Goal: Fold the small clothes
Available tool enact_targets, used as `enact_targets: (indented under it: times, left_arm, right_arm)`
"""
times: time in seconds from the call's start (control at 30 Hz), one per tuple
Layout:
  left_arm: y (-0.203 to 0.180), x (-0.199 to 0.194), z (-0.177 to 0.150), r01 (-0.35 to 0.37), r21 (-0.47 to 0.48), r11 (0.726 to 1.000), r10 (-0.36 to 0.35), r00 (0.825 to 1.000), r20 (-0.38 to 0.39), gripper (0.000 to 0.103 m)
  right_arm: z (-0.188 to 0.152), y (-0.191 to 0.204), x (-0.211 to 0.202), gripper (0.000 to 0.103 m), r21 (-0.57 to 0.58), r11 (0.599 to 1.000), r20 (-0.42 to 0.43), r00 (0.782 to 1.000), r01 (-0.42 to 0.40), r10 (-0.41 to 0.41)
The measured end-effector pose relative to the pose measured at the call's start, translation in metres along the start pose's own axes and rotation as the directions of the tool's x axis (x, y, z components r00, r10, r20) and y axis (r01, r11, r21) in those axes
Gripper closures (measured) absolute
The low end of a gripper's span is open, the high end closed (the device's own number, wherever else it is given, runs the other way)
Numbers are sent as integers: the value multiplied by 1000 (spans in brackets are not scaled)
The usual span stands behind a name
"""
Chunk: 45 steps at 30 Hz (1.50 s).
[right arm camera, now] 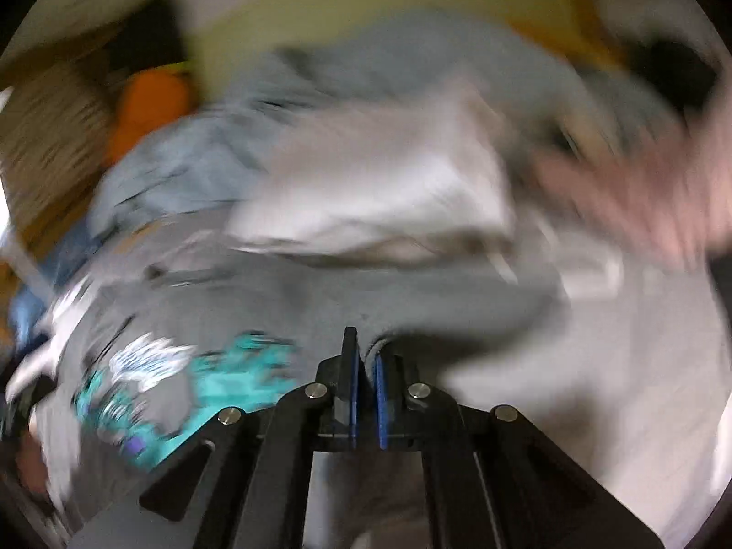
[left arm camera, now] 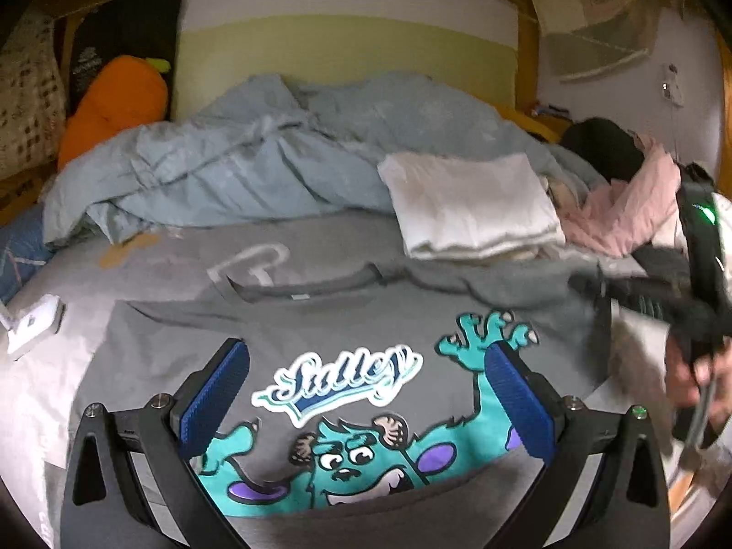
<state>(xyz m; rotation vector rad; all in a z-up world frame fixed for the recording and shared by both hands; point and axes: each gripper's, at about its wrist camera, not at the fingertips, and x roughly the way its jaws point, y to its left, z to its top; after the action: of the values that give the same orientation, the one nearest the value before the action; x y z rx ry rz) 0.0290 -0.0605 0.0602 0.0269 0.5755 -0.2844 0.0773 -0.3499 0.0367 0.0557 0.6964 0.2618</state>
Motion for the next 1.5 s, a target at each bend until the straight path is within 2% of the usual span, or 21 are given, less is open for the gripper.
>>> enact_targets:
  times: [0.07,0.17,0.23,0.33,0.37,0.43,0.53,0.6,0.7,0.8,0.87,0.93,1.0,1.07,1.13,1.27,1.3,1.33,1.37,1.43,1.5]
  left_arm:
    - [4,-5,2,12,-9,1000,-12,1000,3,1]
    - [8,-8,0,23,-7,1000,-23,1000,-11,1]
    - [10,-8,-3,31,-4,1000,-31,999,-27,1]
    - [13,-5,-8,44,-7,999,-44,998,-53,1]
    - [13,-3,-9,57,-13,998,-58,996,-68,1]
    - [8,3,-10,99,-28,995,-101,989,-107,1]
    - [-16,15,-8,180,-20,983,-181,971,-156,1]
    - [-47,30,-5,241,29,970,-228,947,-225,1]
    - [-96,55,-3,303,132,944,-253,920,-300,6]
    - [-135,77,2,339,223,914,-255,907,-334,15]
    - [-153,102,3,314,266,911,-195,899,-393,28]
    - [-155,123,6,302,253,919,-171,884,-434,90]
    - [-134,126,17,267,149,952,-188,895,-404,90]
    - [-101,108,29,214,50,976,-189,934,-304,90]
    - [-73,92,34,159,41,986,-144,957,-252,90]
    - [-28,82,25,77,27,997,-67,958,-279,86]
    - [-17,79,20,48,15,999,-42,958,-282,80]
    - [-9,77,15,32,7,999,-28,957,-288,59]
    - [0,73,11,20,-4,1000,-20,957,-289,51]
    - [16,64,1,-17,-37,999,6,962,-273,49]
    - [27,57,-4,23,-93,995,-48,958,-282,48]
  right_arm:
    - [-6,32,8,97,-57,997,-88,995,-59,54]
    - [-28,67,39,72,-107,992,-285,958,-66,33]
    - [-35,71,33,50,-128,991,-272,962,-37,1]
    - [-37,59,1,32,-33,996,-197,978,-78,70]
    - [-38,51,-15,32,21,992,-162,979,-125,127]
    - [-38,31,-40,32,78,987,-85,985,-143,150]
    - [-33,-4,-67,33,169,982,29,996,78,-84]
    - [-31,-31,-67,49,254,947,11,979,195,-204]
    - [-36,-68,-62,65,384,896,-45,973,225,-225]
    - [-45,-86,-61,66,441,874,-75,979,203,-189]
    - [-47,-87,-58,67,418,881,-92,975,221,-201]
    - [-51,-88,-56,66,418,880,-105,974,225,-199]
    - [-52,-89,-51,66,425,886,-114,982,188,-153]
    - [-52,-88,-51,66,411,894,-120,983,180,-142]
    - [-52,-80,-44,66,376,915,-131,986,146,-104]
    - [-51,-53,-26,66,294,951,-173,984,96,-46]
    - [-51,-41,-22,66,257,963,-182,982,86,-40]
    - [-51,-32,-20,67,233,969,-185,982,78,-34]
    - [-51,-22,-19,66,204,977,-185,982,64,-26]
    - [-50,-3,-20,67,166,986,-180,984,29,1]
    - [-50,10,-26,66,149,989,-164,986,-8,33]
